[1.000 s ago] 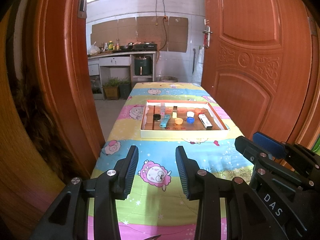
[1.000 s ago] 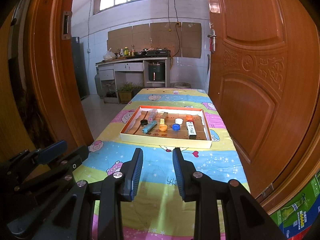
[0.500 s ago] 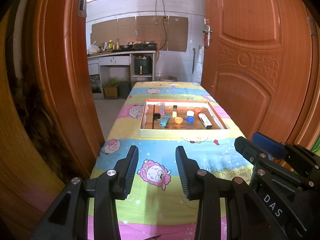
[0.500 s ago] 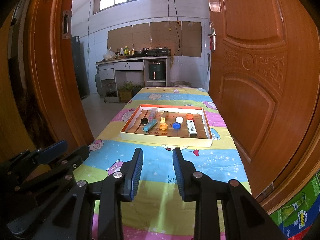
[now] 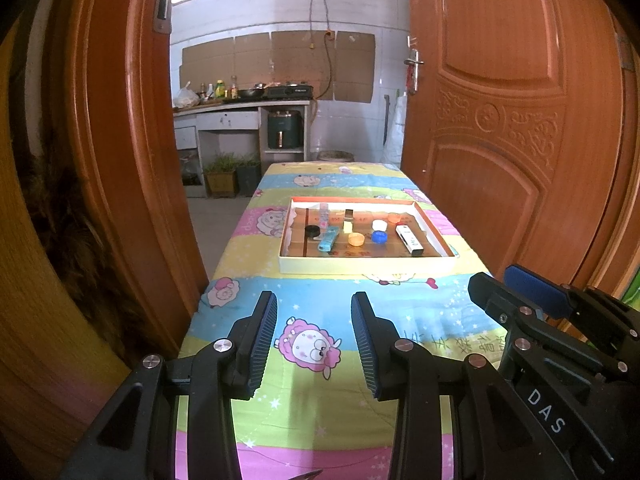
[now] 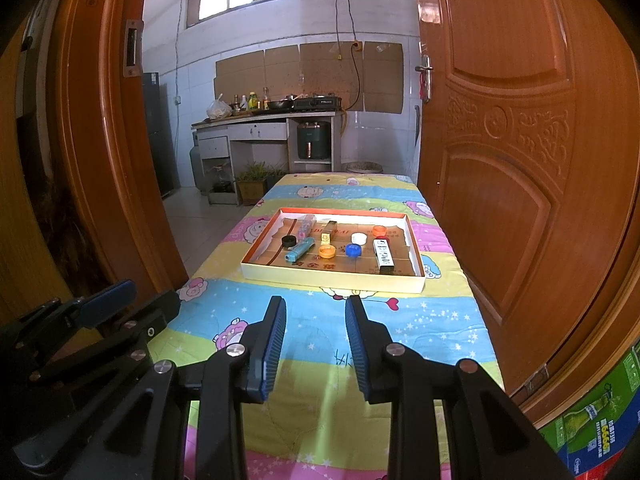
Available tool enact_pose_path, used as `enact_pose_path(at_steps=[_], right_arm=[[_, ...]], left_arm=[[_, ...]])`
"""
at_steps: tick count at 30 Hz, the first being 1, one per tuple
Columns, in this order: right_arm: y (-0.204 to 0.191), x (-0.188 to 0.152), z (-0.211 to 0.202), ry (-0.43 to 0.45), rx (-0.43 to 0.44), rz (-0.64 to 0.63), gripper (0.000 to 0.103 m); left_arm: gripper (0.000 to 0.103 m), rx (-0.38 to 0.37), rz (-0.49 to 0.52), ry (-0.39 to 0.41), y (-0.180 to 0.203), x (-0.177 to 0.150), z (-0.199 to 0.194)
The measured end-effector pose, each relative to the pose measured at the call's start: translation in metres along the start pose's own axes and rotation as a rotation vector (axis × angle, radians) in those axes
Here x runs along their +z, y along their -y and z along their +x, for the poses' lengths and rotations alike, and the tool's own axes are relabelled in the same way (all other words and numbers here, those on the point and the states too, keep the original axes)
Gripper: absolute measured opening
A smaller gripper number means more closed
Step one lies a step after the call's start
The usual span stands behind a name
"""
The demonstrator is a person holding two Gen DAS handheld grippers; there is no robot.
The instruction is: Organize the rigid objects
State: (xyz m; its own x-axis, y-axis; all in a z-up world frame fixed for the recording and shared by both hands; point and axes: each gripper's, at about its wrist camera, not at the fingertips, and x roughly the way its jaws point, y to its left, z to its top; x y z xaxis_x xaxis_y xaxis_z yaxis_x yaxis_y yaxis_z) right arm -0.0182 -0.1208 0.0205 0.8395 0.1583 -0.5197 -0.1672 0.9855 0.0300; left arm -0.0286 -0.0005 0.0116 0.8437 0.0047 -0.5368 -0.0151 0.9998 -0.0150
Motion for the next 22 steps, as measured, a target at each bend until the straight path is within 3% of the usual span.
enact_pose_path(at_steps=[22], right_arm=[[-0.0005, -0.0009, 0.0017, -0.01, 0.005, -0.001, 0.031]], left_arm=[[0.04, 0.006, 0.0, 0.002, 0.0007, -0.0012, 0.0019]])
